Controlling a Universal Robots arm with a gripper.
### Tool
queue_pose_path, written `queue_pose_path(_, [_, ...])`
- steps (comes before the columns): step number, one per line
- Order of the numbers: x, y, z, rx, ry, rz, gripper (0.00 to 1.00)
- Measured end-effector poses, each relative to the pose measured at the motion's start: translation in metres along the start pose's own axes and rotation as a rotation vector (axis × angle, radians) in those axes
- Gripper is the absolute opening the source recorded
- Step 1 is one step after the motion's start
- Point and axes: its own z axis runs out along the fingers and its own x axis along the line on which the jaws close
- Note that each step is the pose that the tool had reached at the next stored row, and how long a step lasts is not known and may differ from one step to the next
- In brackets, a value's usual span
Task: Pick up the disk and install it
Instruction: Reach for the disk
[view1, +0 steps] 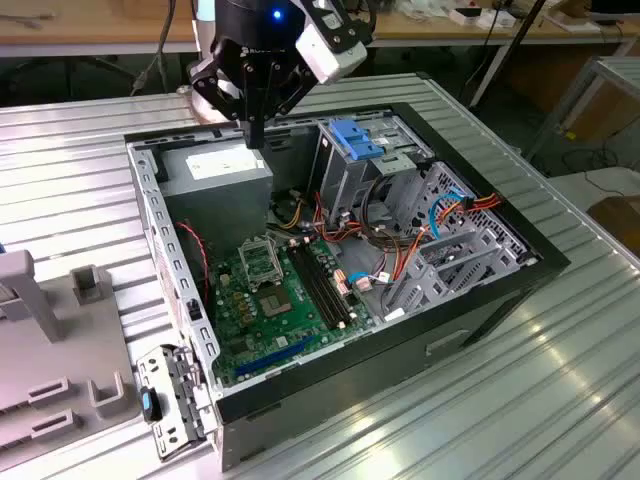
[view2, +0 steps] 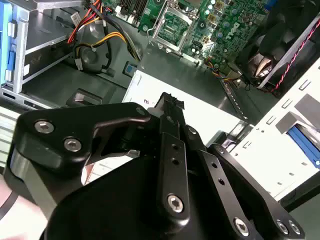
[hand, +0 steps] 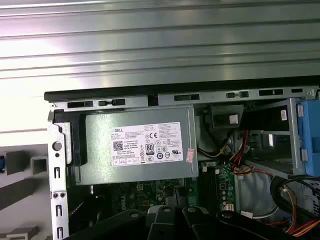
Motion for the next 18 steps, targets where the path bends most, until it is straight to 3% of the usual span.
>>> queue_pose_path(9, [0.0102, -0.0009, -0.0004, 0.0001, 0.0001, 0.000, 0.11])
queue_pose_path(18, [0.0161, -0.0015, -0.0005, 0.0001, 0.0001, 0.000, 0.11])
